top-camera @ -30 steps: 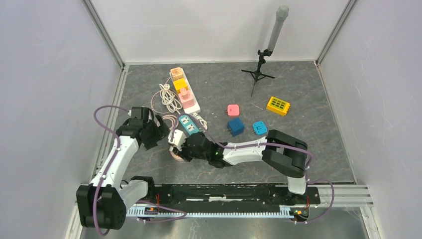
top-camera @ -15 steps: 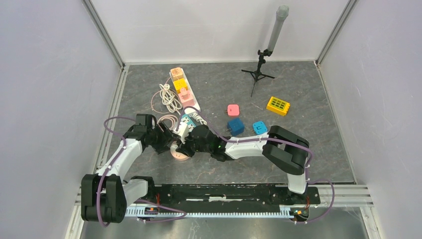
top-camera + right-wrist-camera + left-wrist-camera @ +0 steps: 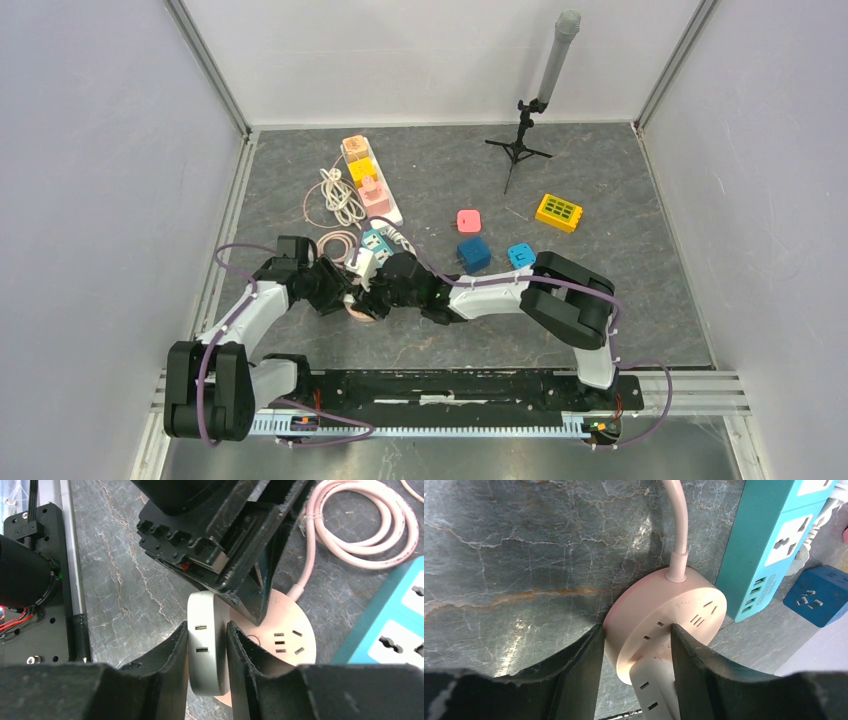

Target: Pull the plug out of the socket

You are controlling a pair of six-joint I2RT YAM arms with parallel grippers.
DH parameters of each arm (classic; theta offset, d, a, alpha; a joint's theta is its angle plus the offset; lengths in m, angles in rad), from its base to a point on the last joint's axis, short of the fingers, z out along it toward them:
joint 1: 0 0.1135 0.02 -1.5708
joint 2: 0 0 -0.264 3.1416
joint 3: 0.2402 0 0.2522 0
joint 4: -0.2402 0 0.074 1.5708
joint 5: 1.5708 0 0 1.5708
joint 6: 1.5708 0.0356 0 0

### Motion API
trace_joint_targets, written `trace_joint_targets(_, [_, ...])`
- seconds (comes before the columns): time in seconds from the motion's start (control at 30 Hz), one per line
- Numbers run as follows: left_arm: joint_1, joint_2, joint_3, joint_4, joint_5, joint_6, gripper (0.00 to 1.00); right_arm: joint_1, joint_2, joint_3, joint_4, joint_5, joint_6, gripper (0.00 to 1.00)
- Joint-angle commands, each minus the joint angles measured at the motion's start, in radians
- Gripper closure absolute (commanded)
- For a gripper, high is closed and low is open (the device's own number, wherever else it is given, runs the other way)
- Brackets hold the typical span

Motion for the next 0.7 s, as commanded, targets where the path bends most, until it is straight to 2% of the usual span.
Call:
trace_joint_targets(0.0, [-0.003, 0.014, -0.009, 0.007, 0.017, -0.016, 0.44, -0.002, 0.023, 0.057, 0.002, -0.030, -0.028, 0.73])
trace_joint_targets(0.17, [-0.006, 0.018, -0.007, -0.008, -0.012, -0.018, 0.48, -0.004, -0.006, 0.043, 0.021, -0.038, -0.053, 1.00])
trace_joint_targets(0.43, [-0.010, 0.024, -0.009, -0.017, -0.034, -0.021, 0.58, -0.037, -0.029, 0.029, 0.106, -0.195, -0.017, 1.00])
trace_joint_targets(0.57, [-0.013, 0.027, -0.010, -0.017, -0.039, -0.022, 0.61, -0.036, -0.042, 0.001, 0.119, -0.206, -0.063, 1.00])
trace_joint_targets(0.67, [-0.015, 0.036, -0.009, -0.018, -0.043, -0.021, 0.63, -0.018, -0.063, -0.017, 0.103, -0.154, -0.128, 1.00])
